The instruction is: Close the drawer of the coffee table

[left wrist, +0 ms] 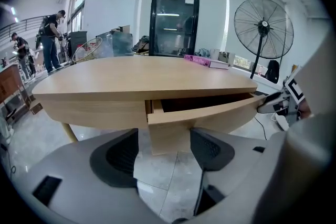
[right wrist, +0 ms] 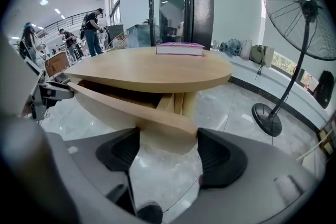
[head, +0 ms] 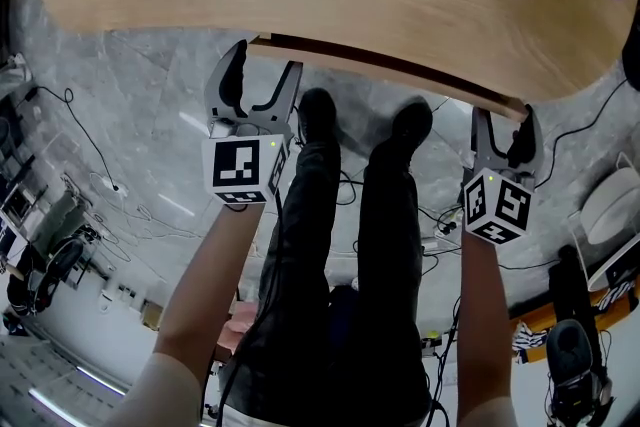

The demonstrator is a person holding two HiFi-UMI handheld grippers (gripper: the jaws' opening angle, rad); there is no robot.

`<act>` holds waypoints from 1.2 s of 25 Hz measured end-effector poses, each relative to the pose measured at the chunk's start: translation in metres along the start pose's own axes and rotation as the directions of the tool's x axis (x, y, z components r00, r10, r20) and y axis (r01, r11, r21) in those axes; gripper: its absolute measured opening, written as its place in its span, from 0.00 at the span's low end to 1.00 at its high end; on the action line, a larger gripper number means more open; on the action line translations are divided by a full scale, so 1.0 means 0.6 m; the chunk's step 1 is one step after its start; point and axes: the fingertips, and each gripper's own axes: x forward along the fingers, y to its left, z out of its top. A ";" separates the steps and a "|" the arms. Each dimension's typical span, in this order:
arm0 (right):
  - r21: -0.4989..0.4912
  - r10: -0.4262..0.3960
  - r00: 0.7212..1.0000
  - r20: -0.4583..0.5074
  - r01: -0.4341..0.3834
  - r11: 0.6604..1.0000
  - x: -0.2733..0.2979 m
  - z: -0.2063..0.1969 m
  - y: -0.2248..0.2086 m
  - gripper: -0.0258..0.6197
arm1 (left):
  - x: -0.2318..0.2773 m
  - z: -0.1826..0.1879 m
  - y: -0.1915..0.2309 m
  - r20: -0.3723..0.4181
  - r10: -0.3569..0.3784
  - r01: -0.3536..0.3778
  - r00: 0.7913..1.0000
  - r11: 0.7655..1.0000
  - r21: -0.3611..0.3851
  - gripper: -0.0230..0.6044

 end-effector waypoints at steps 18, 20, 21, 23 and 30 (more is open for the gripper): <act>0.033 -0.003 0.998 0.070 0.001 0.999 0.029 0.035 -0.013 0.60 | 0.032 0.031 0.003 0.073 0.035 -0.029 0.997 0.997 -0.075 0.50; 0.037 -0.011 0.996 0.093 0.008 0.999 0.034 0.041 -0.015 0.60 | 0.037 0.038 0.004 0.100 0.056 -0.048 0.993 0.996 -0.081 0.50; 0.037 -0.015 0.994 0.106 0.012 0.999 0.037 0.044 -0.015 0.60 | 0.039 0.040 0.005 0.116 0.066 -0.056 0.991 0.995 -0.087 0.50; 0.033 -0.024 0.991 0.134 0.019 0.999 0.040 0.049 -0.014 0.60 | 0.044 0.044 0.008 0.142 0.082 -0.068 0.986 0.992 -0.103 0.50; 0.018 -0.033 0.973 0.230 0.029 0.999 0.044 0.065 -0.014 0.60 | 0.049 0.057 0.011 0.219 0.094 -0.065 0.971 0.989 -0.136 0.50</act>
